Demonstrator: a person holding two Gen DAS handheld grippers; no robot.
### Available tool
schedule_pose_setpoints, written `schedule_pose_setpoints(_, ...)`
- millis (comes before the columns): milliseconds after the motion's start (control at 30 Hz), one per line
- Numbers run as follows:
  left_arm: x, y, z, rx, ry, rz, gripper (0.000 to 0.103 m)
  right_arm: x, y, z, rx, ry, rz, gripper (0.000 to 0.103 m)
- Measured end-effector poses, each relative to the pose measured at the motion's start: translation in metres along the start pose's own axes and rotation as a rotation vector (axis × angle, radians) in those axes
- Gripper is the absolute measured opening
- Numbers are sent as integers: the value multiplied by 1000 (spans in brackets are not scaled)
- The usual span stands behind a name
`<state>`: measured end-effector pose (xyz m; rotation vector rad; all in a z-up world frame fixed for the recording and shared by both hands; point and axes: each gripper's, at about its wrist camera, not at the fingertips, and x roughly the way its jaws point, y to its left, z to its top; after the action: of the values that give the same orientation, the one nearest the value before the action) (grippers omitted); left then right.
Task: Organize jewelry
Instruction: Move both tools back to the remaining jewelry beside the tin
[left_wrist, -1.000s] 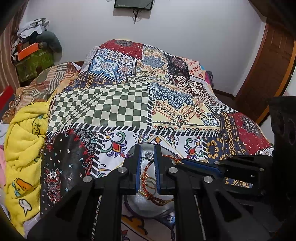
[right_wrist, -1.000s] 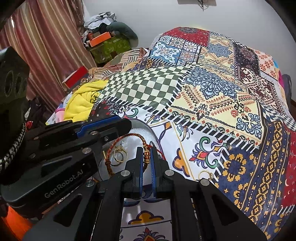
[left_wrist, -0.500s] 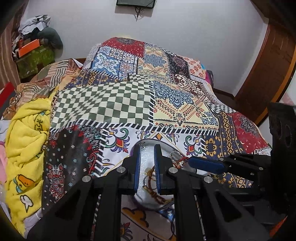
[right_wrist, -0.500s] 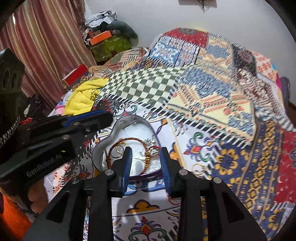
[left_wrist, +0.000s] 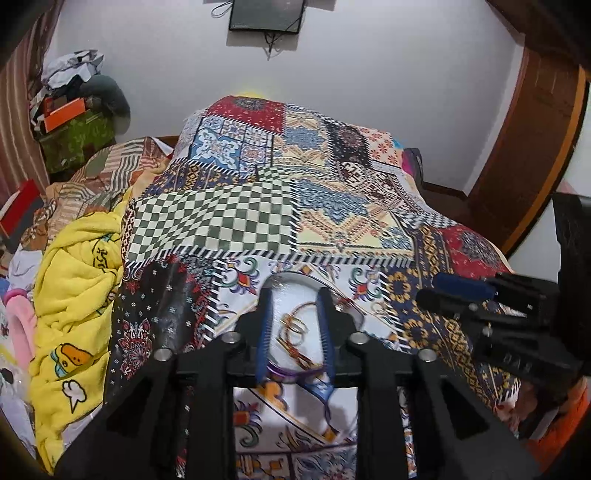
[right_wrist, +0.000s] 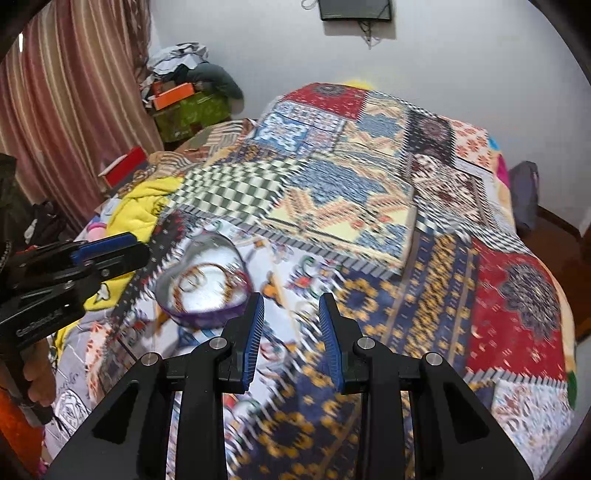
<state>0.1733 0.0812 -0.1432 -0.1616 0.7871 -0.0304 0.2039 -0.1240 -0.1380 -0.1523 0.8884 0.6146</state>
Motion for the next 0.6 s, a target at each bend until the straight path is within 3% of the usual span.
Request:
schedule_pose_setpoints(300,10,-40,-21,51,65,-57,25,-5,-23,-24,18,42,-35,28)
schedule_pose_setpoints(600,54,-68,-42,60,186,-99,25,6,-44,-37,47,83,-31,28)
